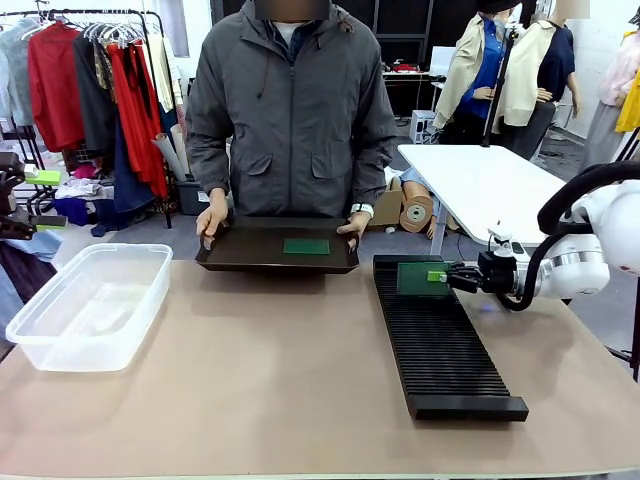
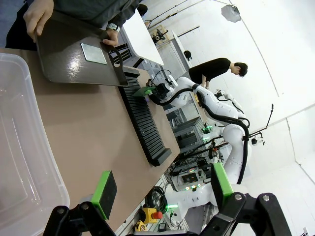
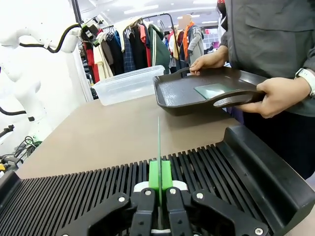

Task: Sort PCBs into racks and boxes based on the side picked up.
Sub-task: If the short side of the Blank PCB is picked up, insert it into the PCB Rack ; if the long side is picked up, place it in the Organizing box.

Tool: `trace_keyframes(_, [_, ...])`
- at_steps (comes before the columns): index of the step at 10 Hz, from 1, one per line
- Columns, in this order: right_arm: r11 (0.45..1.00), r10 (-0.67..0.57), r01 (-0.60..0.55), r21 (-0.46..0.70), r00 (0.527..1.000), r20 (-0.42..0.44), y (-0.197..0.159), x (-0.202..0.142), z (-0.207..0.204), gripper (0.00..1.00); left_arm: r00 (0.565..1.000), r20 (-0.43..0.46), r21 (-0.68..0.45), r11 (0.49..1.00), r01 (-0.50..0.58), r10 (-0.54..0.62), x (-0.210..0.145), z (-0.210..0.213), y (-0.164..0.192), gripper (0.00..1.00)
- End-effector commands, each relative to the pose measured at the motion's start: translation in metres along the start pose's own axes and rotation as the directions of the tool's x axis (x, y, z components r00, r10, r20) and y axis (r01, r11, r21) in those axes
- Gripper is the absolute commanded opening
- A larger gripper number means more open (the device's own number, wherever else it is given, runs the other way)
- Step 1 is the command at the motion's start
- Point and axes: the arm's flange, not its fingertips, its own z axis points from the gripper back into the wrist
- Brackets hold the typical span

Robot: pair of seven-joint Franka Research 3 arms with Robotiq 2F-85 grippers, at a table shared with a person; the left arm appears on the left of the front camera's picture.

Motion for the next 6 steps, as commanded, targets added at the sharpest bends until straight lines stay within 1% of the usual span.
trace_keyframes(1, [1.0,0.011,-0.01,0.006,1.0,-0.013,-0.0098,0.0013,0.0024,0.0,1.0,-0.004,0.001,1.0,-0.003,0.003,-0.0001,0.0008,-0.0013,1.0])
trace_keyframes(6, [1.0,-0.008,0.009,0.007,0.999,-0.034,-0.017,0.0002,0.0023,0.0,1.0,-0.004,0.001,1.0,-0.003,0.003,-0.0001,0.0008,-0.0013,1.0])
